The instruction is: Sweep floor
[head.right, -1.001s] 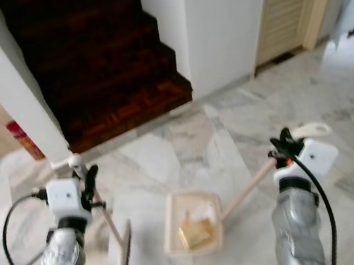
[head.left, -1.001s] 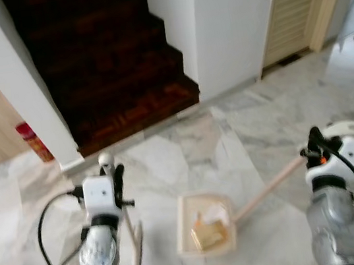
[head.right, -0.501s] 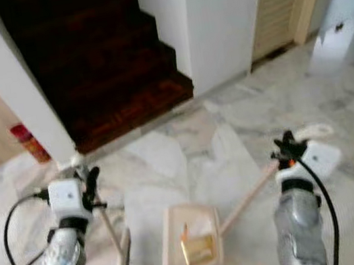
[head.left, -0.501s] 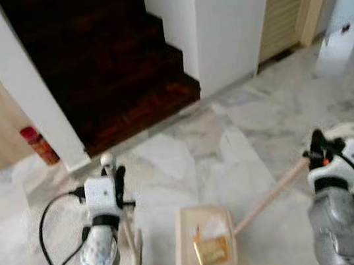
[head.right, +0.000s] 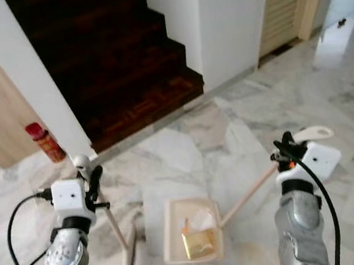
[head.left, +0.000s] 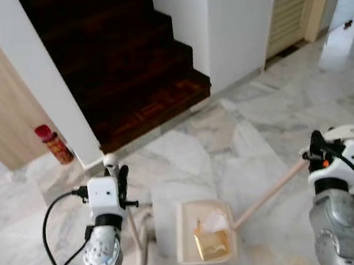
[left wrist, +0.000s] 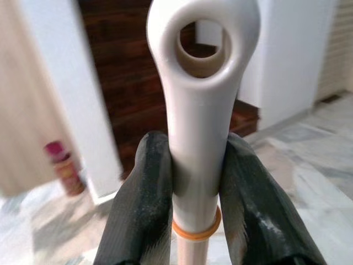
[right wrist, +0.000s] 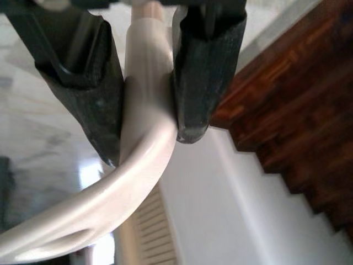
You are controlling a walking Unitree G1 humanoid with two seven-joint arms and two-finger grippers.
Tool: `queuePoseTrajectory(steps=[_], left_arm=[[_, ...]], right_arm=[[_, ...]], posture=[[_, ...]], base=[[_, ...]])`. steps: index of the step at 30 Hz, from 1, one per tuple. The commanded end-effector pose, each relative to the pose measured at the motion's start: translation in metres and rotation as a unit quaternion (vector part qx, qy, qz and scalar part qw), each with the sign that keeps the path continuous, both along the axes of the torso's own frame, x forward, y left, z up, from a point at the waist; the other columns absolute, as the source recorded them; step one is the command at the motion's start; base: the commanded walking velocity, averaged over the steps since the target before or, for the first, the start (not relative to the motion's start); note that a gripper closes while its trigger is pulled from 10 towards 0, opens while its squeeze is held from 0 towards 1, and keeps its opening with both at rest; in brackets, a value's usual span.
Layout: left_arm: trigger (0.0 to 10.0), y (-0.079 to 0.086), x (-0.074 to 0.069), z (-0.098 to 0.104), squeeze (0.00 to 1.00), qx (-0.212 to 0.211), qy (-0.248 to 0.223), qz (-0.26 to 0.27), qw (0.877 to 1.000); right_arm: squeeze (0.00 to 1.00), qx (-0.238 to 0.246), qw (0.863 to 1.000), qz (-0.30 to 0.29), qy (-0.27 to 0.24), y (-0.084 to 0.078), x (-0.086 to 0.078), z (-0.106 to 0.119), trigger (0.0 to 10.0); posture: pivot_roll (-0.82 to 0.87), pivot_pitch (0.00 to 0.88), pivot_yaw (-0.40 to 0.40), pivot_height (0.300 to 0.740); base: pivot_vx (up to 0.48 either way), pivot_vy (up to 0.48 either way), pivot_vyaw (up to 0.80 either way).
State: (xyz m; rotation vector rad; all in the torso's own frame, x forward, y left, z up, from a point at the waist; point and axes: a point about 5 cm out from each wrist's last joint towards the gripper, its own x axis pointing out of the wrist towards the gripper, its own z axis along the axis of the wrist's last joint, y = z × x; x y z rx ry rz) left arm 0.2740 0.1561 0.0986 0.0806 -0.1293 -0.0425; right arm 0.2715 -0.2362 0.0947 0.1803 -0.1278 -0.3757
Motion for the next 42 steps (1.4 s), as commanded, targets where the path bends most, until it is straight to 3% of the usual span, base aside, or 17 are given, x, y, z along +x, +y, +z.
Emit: queuePoseTrajectory(steps=[1, 13, 37, 42], left_arm=[[10.0, 0.008, 0.001, 0.010, 0.00, 0.013, -0.023, 0.006, 1.000], [10.0, 0.009, -0.001, 0.008, 0.00, 0.017, -0.022, -0.001, 1.000], [10.0, 0.007, -0.001, 0.008, 0.00, 0.021, -0.022, -0.015, 0.999], [10.0, 0.007, -0.002, 0.009, 0.00, 0.023, -0.020, -0.018, 0.999]], right_arm=[[0.00, -0.002, 0.999, 0.019, -0.033, 0.011, 0.008, 0.015, 10.0], [0.00, 0.001, 0.999, 0.030, -0.033, 0.015, 0.007, 0.012, 10.0], [0.00, 0.004, 0.998, 0.047, -0.035, 0.020, 0.008, 0.010, 10.0], [0.00, 0.004, 0.998, 0.049, -0.035, 0.021, 0.008, 0.010, 10.0]], posture=[[-0.04, 0.000, 0.026, 0.740], [-0.04, 0.000, 0.031, 0.740], [-0.04, 0.000, 0.043, 0.740], [-0.03, 0.000, 0.045, 0.740]], base=[[0.000, 0.337, 0.46], [0.000, 0.335, 0.46], [0.000, 0.335, 0.00], [0.000, 0.334, 0.77]])
